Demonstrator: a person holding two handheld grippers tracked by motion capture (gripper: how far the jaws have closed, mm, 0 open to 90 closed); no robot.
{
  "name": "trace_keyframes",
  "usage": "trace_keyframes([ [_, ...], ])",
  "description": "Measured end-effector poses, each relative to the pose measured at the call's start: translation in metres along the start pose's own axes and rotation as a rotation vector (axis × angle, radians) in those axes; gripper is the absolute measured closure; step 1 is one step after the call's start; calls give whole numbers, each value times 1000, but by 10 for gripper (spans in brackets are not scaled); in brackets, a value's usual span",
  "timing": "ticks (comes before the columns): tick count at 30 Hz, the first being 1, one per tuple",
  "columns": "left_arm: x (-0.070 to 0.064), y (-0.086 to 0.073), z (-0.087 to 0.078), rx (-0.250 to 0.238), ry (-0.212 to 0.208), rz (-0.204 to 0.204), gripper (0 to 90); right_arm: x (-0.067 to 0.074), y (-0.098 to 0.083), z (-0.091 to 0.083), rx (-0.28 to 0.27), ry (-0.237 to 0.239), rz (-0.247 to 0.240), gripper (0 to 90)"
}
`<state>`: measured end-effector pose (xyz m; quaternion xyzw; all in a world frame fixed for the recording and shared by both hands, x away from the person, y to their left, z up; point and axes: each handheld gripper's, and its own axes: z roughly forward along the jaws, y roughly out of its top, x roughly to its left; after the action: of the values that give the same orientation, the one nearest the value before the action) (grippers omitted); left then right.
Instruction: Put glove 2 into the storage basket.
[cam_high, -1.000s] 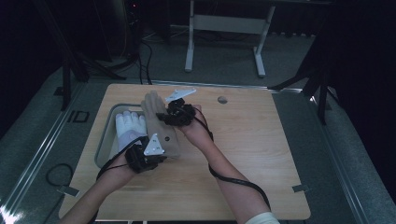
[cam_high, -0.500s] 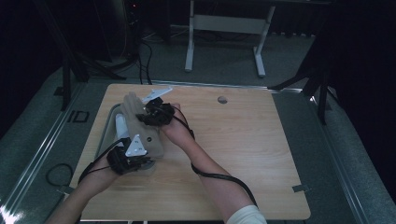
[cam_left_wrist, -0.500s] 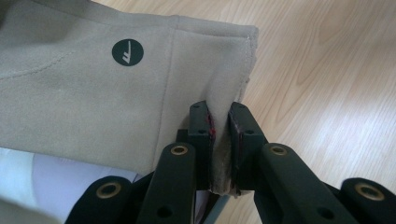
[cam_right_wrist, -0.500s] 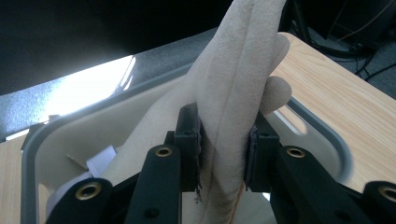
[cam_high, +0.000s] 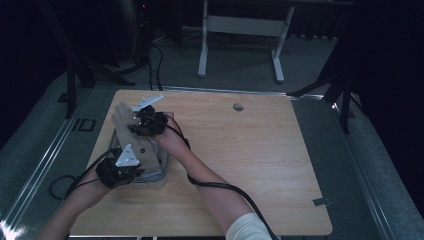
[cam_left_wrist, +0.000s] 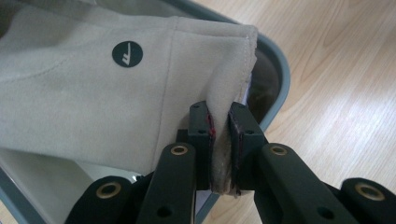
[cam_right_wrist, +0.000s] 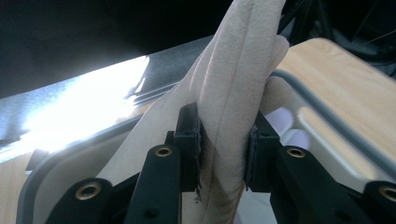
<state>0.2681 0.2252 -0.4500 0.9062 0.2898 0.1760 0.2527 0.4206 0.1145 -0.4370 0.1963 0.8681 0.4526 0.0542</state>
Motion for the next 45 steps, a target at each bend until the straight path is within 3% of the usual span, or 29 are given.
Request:
trace_keyframes([
  [5, 1, -4, 8, 5, -21, -12, 813, -2, -12, 12, 30, -18, 7, 709],
  [15, 7, -1, 16, 11, -29, -27, 813, -25, -32, 21, 93, -52, 73, 708],
  [22, 9, -3, 23, 19, -48, -44, 811, -29, -37, 27, 124, -63, 63, 688],
  [25, 10, -5, 24, 9, -55, -56, 811, -31, -38, 26, 116, -56, 89, 648],
  [30, 11, -6, 25, -5, -74, -71, 786, -34, -38, 14, 85, -26, 47, 450],
  [32, 12, -6, 22, -22, -77, -74, 767, -36, -38, 11, 92, -36, 26, 379],
  [35, 11, -4, 18, -45, -91, -85, 669, -38, -37, 5, 88, 9, 53, 236],
  [38, 12, -1, 12, -83, -95, -116, 527, -39, -35, -4, 67, 12, 58, 182],
  [40, 12, 2, 7, -122, -97, -144, 414, -40, -34, -10, 47, 38, 62, 141],
  [43, 11, 7, 0, -183, -115, -169, 250, -39, -34, -19, 35, 44, 57, 138],
  [45, 9, 11, -1, -203, -101, -180, 186, -38, -35, -26, 28, 42, 44, 138],
])
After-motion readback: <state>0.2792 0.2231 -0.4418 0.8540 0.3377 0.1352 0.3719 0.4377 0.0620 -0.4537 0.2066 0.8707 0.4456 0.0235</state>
